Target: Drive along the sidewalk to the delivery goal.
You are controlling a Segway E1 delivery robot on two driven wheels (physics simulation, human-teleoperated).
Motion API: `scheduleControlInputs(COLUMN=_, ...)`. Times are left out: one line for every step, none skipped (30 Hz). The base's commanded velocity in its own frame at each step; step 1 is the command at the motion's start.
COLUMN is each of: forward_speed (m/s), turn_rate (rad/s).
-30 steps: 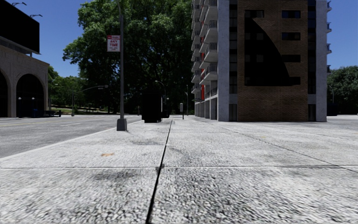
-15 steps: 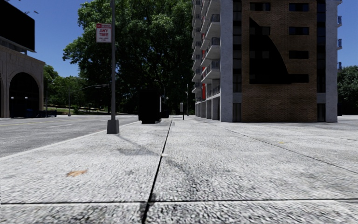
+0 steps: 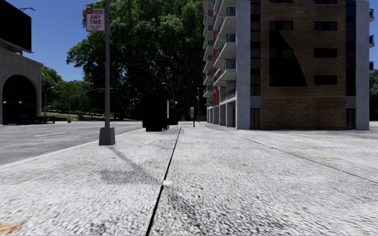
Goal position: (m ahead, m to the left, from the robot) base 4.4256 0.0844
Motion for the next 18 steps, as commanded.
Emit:
scheduleControlInputs(forward_speed=2.0, turn_rate=0.0)
scheduleControlInputs(forward_speed=2.0, turn_rate=0.0)
scheduleControlInputs(forward_speed=2.0, turn_rate=0.0)
scheduleControlInputs(forward_speed=2.0, turn_rate=0.0)
scheduleControlInputs(forward_speed=2.0, turn_rate=0.0)
scheduleControlInputs(forward_speed=2.0, turn_rate=0.0)
scheduleControlInputs(forward_speed=2.0, turn_rate=0.0)
scheduleControlInputs(forward_speed=2.0, turn_rate=0.0)
scheduleControlInputs(forward_speed=2.0, turn_rate=0.0)
scheduleControlInputs(forward_speed=2.0, turn_rate=0.0)
scheduleControlInputs(forward_speed=2.0, turn_rate=0.0)
scheduleControlInputs(forward_speed=2.0, turn_rate=0.0)
scheduleControlInputs(forward_speed=2.0, turn_rate=0.0)
scheduleControlInputs(forward_speed=2.0, turn_rate=0.0)
scheduleControlInputs(forward_speed=2.0, turn_rate=0.06)
scheduleControlInputs(forward_speed=2.0, turn_rate=0.06)
scheduleControlInputs(forward_speed=2.0, turn_rate=0.16)
scheduleControlInputs(forward_speed=2.0, turn_rate=0.19)
